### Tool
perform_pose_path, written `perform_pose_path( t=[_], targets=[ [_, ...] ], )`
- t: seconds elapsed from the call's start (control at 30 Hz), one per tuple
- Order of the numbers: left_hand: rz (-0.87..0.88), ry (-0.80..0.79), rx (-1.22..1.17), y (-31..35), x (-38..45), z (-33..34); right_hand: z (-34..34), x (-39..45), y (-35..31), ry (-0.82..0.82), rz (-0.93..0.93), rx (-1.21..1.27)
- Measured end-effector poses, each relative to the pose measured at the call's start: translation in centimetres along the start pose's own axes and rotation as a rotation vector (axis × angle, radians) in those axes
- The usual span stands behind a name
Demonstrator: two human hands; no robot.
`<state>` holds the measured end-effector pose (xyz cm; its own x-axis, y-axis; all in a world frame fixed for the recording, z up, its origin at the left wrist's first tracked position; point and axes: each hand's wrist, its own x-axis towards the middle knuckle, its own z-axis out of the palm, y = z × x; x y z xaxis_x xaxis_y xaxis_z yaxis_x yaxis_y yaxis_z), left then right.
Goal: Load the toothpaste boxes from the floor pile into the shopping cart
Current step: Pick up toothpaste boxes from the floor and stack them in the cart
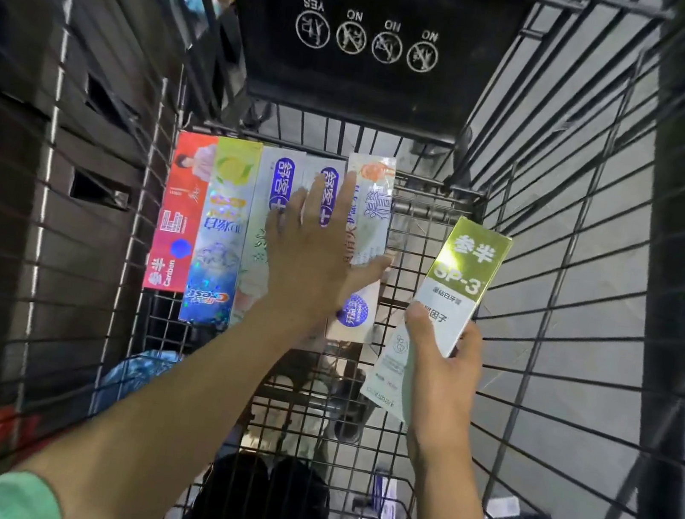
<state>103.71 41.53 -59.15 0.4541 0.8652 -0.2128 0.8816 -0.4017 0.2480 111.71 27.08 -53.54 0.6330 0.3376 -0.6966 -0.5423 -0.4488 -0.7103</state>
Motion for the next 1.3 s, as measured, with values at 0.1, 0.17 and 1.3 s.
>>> perform_pose_path(
  t=[0.1, 0.17, 1.3],
  targets=[
    [0.007, -0.082, 0.029, 1.1, 0.5, 0.0, 0.1, 0.0, 0.0, 0.002, -0.012, -0.006],
    [-0.007, -0.12, 0.02, 1.8, 0.8, 0.1, 0.2, -0.1, 0.1, 0.01, -0.006, 0.005],
    [-0.039, -0.095, 0.087, 2.6, 0.6, -0.2, 0.1, 0.6, 0.5, 0.031, -0.063, -0.025]
  ],
)
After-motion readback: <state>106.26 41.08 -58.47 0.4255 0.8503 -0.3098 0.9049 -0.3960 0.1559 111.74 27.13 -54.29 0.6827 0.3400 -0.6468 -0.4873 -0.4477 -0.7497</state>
